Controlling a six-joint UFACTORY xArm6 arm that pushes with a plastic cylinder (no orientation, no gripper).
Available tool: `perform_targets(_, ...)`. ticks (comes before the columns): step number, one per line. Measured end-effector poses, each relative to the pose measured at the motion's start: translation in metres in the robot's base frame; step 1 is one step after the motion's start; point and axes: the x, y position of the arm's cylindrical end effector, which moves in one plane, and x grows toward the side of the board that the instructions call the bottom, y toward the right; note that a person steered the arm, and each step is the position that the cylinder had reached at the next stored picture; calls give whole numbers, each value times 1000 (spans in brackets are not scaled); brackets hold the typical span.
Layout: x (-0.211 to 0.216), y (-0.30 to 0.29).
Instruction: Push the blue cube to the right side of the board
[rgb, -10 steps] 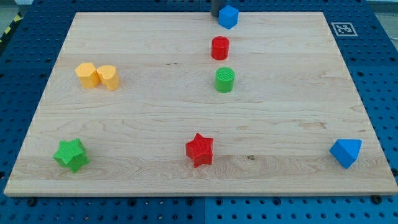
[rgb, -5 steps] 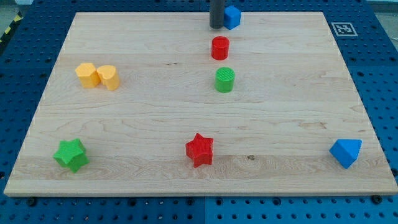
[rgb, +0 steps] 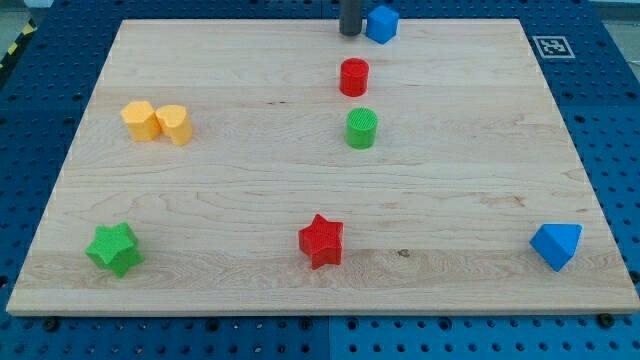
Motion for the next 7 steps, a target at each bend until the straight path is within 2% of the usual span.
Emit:
perform_targets(2,0,24)
perform_targets(5,-21,2)
perform_targets(7,4,6)
